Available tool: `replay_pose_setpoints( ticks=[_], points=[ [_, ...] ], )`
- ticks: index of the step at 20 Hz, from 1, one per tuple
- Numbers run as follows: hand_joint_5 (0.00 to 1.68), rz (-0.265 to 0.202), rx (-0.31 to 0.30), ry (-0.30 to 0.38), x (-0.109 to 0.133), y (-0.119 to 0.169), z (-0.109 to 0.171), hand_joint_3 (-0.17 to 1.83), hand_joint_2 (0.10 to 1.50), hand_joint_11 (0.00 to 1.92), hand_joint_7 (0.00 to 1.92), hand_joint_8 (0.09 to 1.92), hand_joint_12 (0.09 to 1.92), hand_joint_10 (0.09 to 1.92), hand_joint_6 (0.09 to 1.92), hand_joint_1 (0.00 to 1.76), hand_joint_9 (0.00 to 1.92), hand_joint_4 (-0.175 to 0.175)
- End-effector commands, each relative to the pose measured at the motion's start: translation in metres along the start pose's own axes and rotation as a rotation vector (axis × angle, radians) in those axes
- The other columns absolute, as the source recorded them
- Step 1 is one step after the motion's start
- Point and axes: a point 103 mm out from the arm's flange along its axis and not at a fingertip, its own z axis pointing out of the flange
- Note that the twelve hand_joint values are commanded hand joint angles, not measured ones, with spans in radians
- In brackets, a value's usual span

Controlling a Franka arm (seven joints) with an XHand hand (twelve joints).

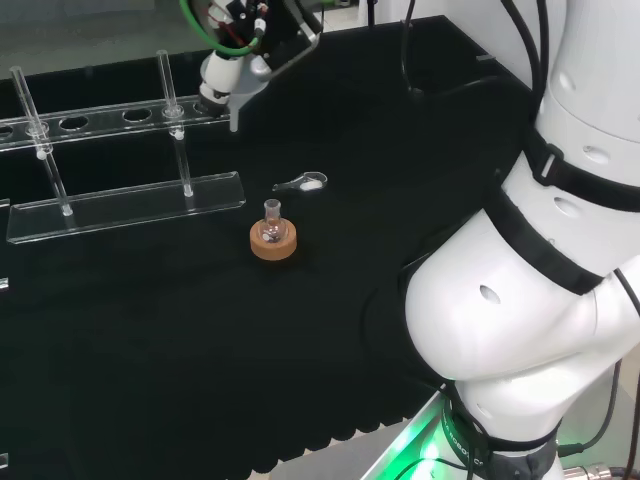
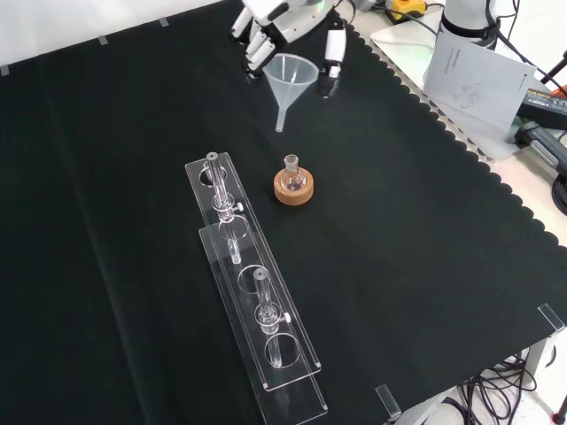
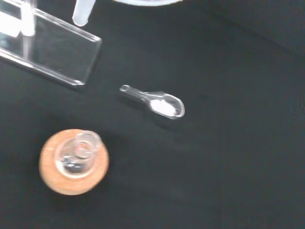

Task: Place the funnel on the round-bottom flask.

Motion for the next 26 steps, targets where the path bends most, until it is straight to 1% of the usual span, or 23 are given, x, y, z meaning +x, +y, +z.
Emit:
replay_pose_setpoints(
  ticks=[1, 5, 10, 21, 26],
  points=[
    [0.5, 0.031, 0.131, -0.045, 0.008, 0.003, 0.057, 0.38, 0.78, 0.57, 0.71, 0.82, 1.3, 0.61, 0.72, 0.6, 1.02, -0.066],
    [0.5, 0.03, 0.157, -0.06, 0.011, 0.007, 0.066, 0.38, 0.78, 0.57, 0.71, 0.82, 1.3, 0.62, 0.71, 0.6, 1.02, -0.066],
    [0.5, 0.029, 0.169, -0.059, 0.011, 0.009, 0.072, 0.38, 0.78, 0.57, 0.7, 0.82, 1.3, 0.62, 0.71, 0.6, 1.02, -0.066],
    [0.5, 0.035, 0.164, -0.051, 0.009, 0.009, 0.073, 0.39, 0.77, 0.57, 0.7, 0.82, 1.3, 0.62, 0.71, 0.6, 1.02, -0.066],
    [0.5, 0.034, 0.173, -0.044, 0.006, 0.01, 0.075, 0.4, 0.77, 0.56, 0.7, 0.82, 1.3, 0.63, 0.71, 0.6, 1.01, -0.066]
  ],
)
